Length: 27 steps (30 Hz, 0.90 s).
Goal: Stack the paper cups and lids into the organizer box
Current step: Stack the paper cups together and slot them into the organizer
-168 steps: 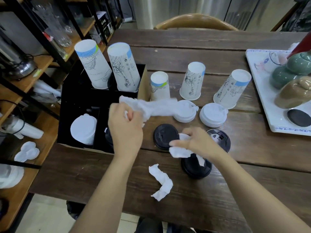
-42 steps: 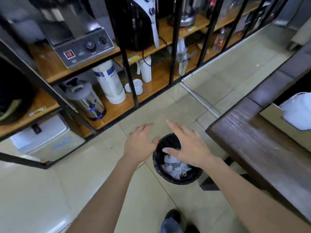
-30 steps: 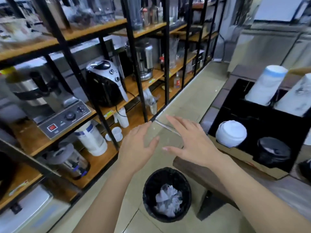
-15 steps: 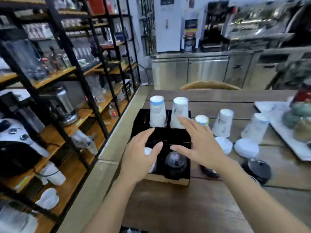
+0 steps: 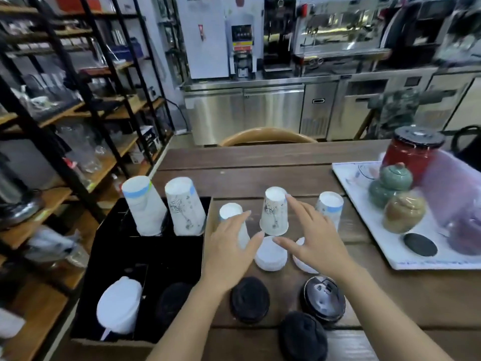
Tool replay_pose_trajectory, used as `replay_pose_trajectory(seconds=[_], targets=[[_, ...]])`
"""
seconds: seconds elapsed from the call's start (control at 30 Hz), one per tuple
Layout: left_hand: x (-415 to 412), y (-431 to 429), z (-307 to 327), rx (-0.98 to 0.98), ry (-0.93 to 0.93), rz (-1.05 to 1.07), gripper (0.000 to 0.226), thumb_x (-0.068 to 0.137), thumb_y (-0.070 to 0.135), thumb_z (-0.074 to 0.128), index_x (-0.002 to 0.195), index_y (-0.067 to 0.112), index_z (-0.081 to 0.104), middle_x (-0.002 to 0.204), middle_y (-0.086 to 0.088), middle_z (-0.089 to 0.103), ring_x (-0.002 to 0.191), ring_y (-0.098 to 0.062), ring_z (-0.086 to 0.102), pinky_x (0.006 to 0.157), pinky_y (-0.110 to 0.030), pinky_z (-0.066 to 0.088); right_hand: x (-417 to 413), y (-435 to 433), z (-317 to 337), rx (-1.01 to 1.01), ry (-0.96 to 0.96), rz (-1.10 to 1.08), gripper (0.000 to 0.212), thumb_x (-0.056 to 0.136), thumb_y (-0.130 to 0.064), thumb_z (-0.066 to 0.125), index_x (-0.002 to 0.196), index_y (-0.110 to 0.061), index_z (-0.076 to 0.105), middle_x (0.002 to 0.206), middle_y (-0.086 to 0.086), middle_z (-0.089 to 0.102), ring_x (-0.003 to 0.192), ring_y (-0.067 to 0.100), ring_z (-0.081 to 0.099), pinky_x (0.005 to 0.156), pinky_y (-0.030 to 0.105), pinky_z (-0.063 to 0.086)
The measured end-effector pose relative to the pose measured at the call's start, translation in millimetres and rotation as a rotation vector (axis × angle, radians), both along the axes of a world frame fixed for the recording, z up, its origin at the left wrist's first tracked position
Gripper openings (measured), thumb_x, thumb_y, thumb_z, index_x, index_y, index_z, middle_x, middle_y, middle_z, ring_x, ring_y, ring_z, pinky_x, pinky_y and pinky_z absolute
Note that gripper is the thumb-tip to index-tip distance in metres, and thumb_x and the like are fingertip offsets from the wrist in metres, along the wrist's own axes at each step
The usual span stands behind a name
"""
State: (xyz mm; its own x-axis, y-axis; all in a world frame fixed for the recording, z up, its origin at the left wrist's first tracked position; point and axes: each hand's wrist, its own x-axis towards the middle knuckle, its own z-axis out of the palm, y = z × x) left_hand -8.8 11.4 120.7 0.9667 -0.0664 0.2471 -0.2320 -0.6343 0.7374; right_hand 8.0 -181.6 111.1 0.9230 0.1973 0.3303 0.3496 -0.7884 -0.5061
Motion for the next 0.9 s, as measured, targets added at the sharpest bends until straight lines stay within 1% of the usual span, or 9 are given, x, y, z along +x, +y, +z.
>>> replay_pose_trajectory(seconds=[0.07,0.1,0.2,0.27,0.37,0.57,0.73,0.8,0.9], targets=[[15.1,-16.5,-1.8,0.008,0.002,-0.023,0.049,0.084,0.043,0.058,0.131,0.03,0.048,0.128,0.017,0.051,0.115,0.005,0.04,0.098,-0.024,0.034,11.9,-14.1,-4.7,-0.02,0.01,-0.053,0.086,0.077,-0.063,0.054,0.147,-0.036,0.011,0.142,-0.005,0.041,0.128,0.015,0.04,0.101,0.038,0.03],[23.2,-25.0,-2.6,0.018,0.007,-0.036,0.048,0.084,0.043,0.057,0.13,0.031,0.048,0.126,0.018,0.052,0.113,0.006,0.04,0.096,-0.025,0.035,17.5,-20.9,-7.2,-0.025,0.012,-0.089,0.086,0.078,-0.063,0.054,0.147,-0.035,0.011,0.141,-0.004,0.042,0.128,0.014,0.039,0.1,0.039,0.029],[47.6,-52.2,-7.7,0.062,0.032,-0.101,0.05,0.085,0.043,0.055,0.132,0.027,0.047,0.127,0.008,0.056,0.118,-0.012,0.047,0.098,-0.036,0.041,31.5,-41.3,-12.3,-0.029,0.029,-0.21,0.086,0.079,-0.06,0.055,0.148,-0.031,0.013,0.142,-0.001,0.043,0.13,0.015,0.038,0.101,0.041,0.027],[64.0,-69.5,-10.1,0.092,0.033,-0.139,0.051,0.086,0.043,0.054,0.133,0.024,0.047,0.131,0.003,0.055,0.121,-0.016,0.046,0.101,-0.038,0.038,38.2,-52.8,-13.6,-0.031,0.054,-0.272,0.086,0.079,-0.06,0.055,0.148,-0.028,0.015,0.143,0.0,0.042,0.13,0.017,0.04,0.102,0.044,0.03],[87.3,-92.1,-14.3,0.085,0.059,-0.176,0.052,0.085,0.047,0.053,0.133,0.027,0.046,0.136,0.005,0.052,0.125,-0.015,0.044,0.103,-0.036,0.037,49.3,-69.7,-18.0,-0.029,0.097,-0.319,0.085,0.08,-0.059,0.055,0.148,-0.028,0.015,0.145,0.0,0.039,0.13,0.02,0.041,0.102,0.047,0.033],[126.6,-126.5,-35.2,0.048,0.195,-0.264,0.058,0.084,0.049,0.052,0.137,0.03,0.04,0.142,0.007,0.046,0.13,-0.012,0.038,0.106,-0.033,0.034,72.5,-92.3,-35.8,-0.025,0.172,-0.412,0.084,0.08,-0.061,0.052,0.147,-0.025,0.017,0.145,-0.001,0.039,0.13,0.019,0.039,0.096,0.04,0.035],[144.7,-147.0,-49.8,-0.005,0.342,-0.36,0.067,0.085,0.047,0.054,0.144,0.029,0.027,0.151,0.007,0.034,0.136,-0.014,0.031,0.111,-0.039,0.03,87.8,-98.3,-50.5,0.047,0.251,-0.431,0.083,0.082,-0.054,0.056,0.148,-0.022,0.016,0.149,0.001,0.035,0.134,0.02,0.036,0.105,0.042,0.032],[148.5,-152.1,-53.3,-0.082,0.414,-0.379,0.071,0.085,0.042,0.057,0.145,0.027,0.022,0.149,0.008,0.034,0.134,-0.011,0.032,0.108,-0.033,0.03,93.3,-98.6,-54.2,0.08,0.294,-0.422,0.082,0.084,-0.049,0.057,0.148,-0.019,0.015,0.151,0.002,0.033,0.135,0.021,0.036,0.108,0.045,0.03],[154.3,-156.1,-56.6,-0.207,0.49,-0.405,0.069,0.085,0.035,0.06,0.144,0.025,0.025,0.133,0.017,0.04,0.122,0.0,0.035,0.098,-0.021,0.028,101.4,-95.2,-60.3,0.143,0.353,-0.399,0.076,0.087,-0.041,0.056,0.147,-0.019,0.017,0.153,-0.001,0.031,0.136,0.019,0.036,0.11,0.046,0.026]])
